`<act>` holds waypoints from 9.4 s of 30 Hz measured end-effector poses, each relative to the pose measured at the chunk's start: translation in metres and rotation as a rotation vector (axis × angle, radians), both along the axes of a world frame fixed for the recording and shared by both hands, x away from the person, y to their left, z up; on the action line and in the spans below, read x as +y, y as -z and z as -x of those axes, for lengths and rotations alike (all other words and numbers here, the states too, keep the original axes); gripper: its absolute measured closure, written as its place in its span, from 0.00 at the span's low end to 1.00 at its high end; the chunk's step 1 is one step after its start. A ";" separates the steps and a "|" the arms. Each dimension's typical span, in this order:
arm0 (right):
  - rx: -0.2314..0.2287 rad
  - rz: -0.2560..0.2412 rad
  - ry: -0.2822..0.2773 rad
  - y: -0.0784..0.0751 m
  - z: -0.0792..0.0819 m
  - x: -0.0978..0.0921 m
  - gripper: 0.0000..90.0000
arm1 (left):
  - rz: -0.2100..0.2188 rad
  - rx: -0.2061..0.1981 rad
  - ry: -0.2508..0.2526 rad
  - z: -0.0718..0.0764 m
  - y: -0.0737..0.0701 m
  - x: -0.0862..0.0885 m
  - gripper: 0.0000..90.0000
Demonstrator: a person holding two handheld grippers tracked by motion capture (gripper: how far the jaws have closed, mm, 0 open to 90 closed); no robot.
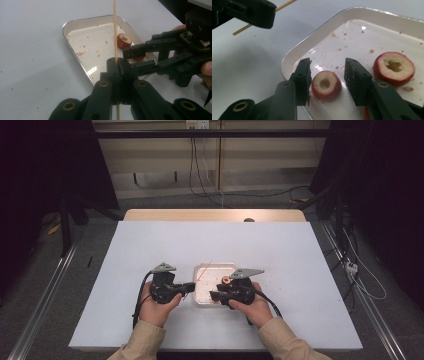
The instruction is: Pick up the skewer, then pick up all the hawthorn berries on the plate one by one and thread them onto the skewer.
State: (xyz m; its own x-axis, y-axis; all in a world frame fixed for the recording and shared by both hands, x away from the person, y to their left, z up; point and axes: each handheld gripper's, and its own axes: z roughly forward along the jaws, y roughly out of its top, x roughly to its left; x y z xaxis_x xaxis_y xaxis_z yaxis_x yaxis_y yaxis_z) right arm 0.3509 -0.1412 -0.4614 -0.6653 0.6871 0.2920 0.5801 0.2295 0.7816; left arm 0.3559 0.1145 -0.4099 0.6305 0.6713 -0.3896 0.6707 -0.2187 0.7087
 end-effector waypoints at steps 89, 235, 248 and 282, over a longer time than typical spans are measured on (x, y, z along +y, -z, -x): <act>0.098 -0.252 0.234 -0.041 -0.011 -0.049 0.83 | 0.030 0.011 0.031 0.006 -0.001 -0.005 0.99; 0.130 -0.481 0.273 -0.054 -0.008 -0.029 0.83 | 0.085 -0.066 0.004 0.024 0.010 -0.046 1.00; 0.131 -0.465 0.265 -0.050 -0.005 -0.030 0.83 | 0.084 -0.052 0.011 0.020 0.013 -0.048 1.00; 0.124 -0.467 0.291 -0.051 -0.008 -0.031 0.83 | 0.106 -0.034 0.043 0.024 0.012 -0.055 1.00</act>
State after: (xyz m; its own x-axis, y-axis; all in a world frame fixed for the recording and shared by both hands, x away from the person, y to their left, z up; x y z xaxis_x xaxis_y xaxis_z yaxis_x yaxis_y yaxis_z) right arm 0.3593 -0.1726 -0.4107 -0.4086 0.6161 0.6734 0.6620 -0.3079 0.6833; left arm 0.3317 0.0599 -0.4221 0.6723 0.5992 -0.4347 0.6373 -0.1696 0.7518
